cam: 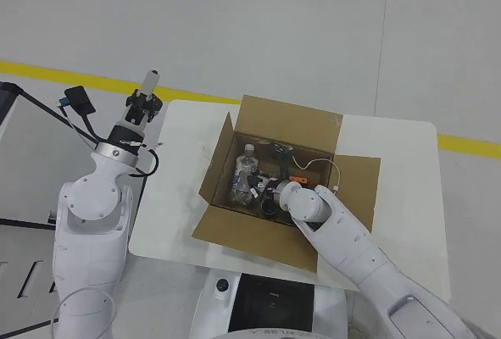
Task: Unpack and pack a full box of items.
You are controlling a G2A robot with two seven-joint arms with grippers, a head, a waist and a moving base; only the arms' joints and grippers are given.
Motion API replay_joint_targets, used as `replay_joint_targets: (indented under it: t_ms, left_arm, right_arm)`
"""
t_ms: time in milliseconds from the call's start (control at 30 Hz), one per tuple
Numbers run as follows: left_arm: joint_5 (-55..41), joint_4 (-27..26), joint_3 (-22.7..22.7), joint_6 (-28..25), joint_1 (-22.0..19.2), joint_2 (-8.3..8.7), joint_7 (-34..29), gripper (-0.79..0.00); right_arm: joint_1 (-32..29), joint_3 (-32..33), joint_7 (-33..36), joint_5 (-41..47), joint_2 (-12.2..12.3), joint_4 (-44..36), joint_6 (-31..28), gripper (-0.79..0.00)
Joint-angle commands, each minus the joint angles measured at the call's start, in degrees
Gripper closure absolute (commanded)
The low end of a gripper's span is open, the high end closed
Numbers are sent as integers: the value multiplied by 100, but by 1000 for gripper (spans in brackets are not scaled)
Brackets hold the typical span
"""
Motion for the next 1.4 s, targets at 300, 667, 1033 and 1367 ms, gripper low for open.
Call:
replay_joint_targets:
  t_ms: [300,667,1033,1367]
  left_arm:
    - [0,0,0,0,0,0,0,-785]
    - [0,0,0,0,0,0,0,-785]
    - [0,0,0,0,0,0,0,-785]
    - [0,0,0,0,0,0,0,-785]
  right_arm:
    - [-602,360,-380,-825,206,-846,-94,0]
    - [-787,383,-1051,-1296,223,-948,-294,0]
    - [-787,383,-1051,-1296,223,-948,-294,0]
    - [-810,484,-1091,-857,213,-736,-1348,0]
